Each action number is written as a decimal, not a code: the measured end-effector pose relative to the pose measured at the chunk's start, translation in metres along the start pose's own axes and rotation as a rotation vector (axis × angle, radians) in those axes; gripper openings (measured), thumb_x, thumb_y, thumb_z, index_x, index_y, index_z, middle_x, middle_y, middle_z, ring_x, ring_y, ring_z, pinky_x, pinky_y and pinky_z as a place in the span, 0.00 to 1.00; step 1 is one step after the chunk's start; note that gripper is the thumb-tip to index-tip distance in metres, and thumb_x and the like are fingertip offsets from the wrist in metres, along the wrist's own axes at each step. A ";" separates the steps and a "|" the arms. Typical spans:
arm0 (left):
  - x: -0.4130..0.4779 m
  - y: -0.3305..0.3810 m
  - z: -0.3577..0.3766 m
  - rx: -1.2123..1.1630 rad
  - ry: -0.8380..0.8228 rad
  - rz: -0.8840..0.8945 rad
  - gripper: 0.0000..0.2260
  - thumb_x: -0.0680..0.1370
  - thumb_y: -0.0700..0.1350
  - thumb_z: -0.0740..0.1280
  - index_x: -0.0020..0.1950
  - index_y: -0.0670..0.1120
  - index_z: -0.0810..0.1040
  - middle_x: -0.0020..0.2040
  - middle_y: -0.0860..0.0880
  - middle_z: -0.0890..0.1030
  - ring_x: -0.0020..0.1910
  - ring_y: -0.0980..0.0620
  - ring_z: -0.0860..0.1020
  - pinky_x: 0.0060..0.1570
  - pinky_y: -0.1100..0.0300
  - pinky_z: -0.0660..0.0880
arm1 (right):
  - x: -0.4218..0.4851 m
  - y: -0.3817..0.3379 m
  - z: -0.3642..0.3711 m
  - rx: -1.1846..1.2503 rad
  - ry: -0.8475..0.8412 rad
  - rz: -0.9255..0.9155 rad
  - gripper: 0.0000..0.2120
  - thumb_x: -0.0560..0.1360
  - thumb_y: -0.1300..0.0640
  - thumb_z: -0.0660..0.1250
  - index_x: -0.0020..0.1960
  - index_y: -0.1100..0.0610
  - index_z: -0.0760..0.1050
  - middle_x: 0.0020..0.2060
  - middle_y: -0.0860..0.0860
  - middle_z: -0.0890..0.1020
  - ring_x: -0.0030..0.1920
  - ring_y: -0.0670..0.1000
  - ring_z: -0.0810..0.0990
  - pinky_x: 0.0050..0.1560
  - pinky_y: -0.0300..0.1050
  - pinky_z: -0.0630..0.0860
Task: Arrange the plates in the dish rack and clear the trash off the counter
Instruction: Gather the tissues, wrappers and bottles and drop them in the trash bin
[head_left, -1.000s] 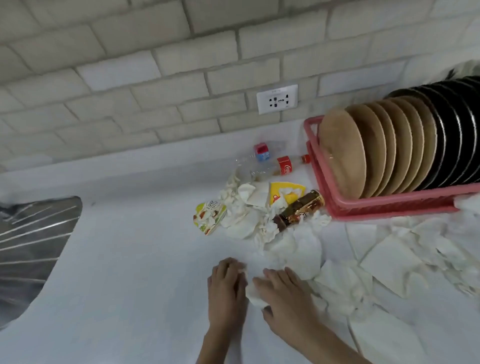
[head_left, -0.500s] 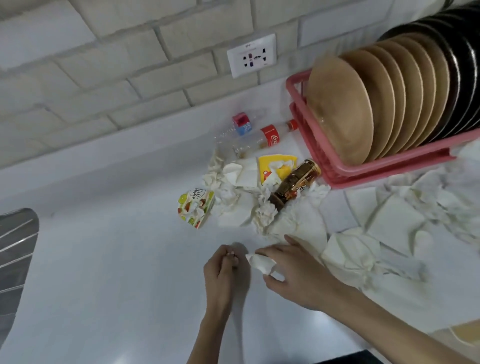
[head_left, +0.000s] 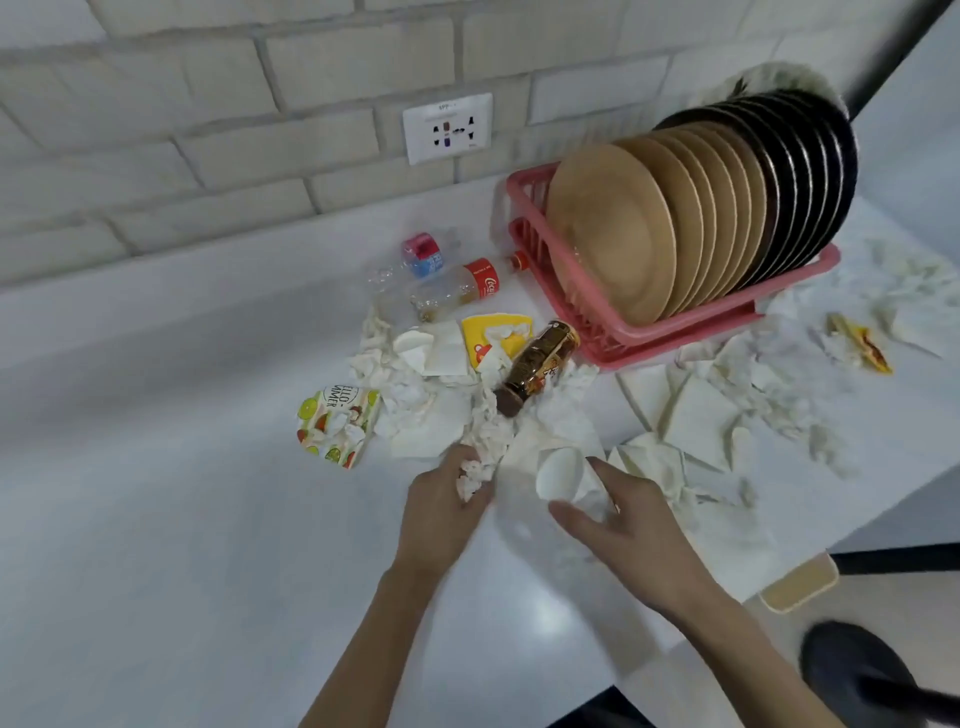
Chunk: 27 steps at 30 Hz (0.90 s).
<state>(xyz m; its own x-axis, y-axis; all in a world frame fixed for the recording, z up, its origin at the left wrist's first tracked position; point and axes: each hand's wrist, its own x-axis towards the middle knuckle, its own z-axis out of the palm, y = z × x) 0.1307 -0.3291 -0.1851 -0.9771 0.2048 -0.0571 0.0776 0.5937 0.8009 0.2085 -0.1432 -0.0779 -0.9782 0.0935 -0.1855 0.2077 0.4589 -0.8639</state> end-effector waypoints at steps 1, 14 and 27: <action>-0.004 -0.003 -0.001 -0.049 0.027 -0.008 0.11 0.75 0.47 0.74 0.54 0.50 0.75 0.41 0.53 0.82 0.37 0.59 0.77 0.38 0.72 0.70 | -0.006 0.004 0.002 0.012 0.012 0.032 0.10 0.74 0.46 0.70 0.54 0.48 0.79 0.40 0.52 0.84 0.41 0.58 0.81 0.42 0.57 0.78; -0.068 -0.013 -0.025 -0.255 0.161 -0.021 0.17 0.76 0.50 0.72 0.35 0.48 0.67 0.30 0.54 0.66 0.30 0.58 0.63 0.32 0.66 0.61 | -0.034 0.012 0.014 0.072 0.015 0.122 0.15 0.76 0.47 0.70 0.58 0.56 0.78 0.54 0.56 0.82 0.57 0.56 0.78 0.59 0.53 0.73; -0.076 0.012 -0.014 -0.172 0.182 -0.134 0.09 0.74 0.49 0.66 0.38 0.52 0.67 0.32 0.45 0.71 0.30 0.42 0.71 0.33 0.41 0.75 | -0.050 0.042 0.001 0.193 -0.121 0.111 0.10 0.76 0.51 0.71 0.56 0.48 0.80 0.49 0.43 0.84 0.51 0.42 0.82 0.55 0.45 0.78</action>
<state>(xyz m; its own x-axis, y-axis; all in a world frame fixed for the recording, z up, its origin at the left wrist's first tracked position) 0.2035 -0.3483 -0.1626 -0.9971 -0.0192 -0.0740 -0.0745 0.4625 0.8835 0.2662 -0.1291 -0.1055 -0.9439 0.0218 -0.3294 0.3226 0.2730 -0.9063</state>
